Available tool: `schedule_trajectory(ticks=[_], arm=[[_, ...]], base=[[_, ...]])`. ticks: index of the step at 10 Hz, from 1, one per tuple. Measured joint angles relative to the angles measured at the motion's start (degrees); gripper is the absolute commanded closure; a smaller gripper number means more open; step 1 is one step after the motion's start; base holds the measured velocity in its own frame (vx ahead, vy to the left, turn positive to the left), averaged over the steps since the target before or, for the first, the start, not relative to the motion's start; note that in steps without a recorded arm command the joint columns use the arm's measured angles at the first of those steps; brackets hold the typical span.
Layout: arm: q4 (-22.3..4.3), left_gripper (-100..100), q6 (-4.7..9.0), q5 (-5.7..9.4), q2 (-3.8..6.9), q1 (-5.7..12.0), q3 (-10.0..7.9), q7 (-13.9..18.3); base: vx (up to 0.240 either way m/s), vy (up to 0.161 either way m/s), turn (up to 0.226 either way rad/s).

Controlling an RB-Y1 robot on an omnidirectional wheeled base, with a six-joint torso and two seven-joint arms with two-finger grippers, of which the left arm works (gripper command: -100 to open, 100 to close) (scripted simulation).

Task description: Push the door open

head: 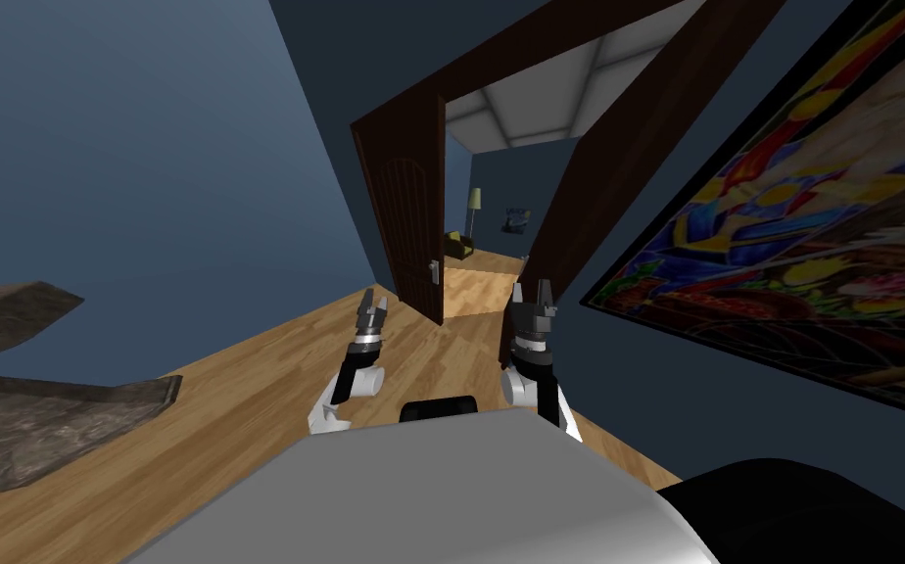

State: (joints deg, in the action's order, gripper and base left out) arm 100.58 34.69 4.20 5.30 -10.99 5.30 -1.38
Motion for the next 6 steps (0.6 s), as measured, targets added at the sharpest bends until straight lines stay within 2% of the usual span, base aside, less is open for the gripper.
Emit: schedule_trajectory(ticks=[3, 4, 5, 6], arm=[[-4.05, -100, -0.87, -0.09, -0.13, 3.03, 0.79, 0.20], [-5.48, -100, -0.89, -0.19, -0.33, 3.78, 1.21, 0.21], [-6.22, -100, -0.77, -0.12, -0.10, 4.04, 1.28, 0.39], [-7.86, -100, -0.66, -0.03, 0.08, 5.11, 1.25, 0.66]], base=[[0.085, 0.072, -0.059], [0.058, 0.040, -0.016], [0.050, 0.037, -0.032], [0.065, 0.059, -0.061]])
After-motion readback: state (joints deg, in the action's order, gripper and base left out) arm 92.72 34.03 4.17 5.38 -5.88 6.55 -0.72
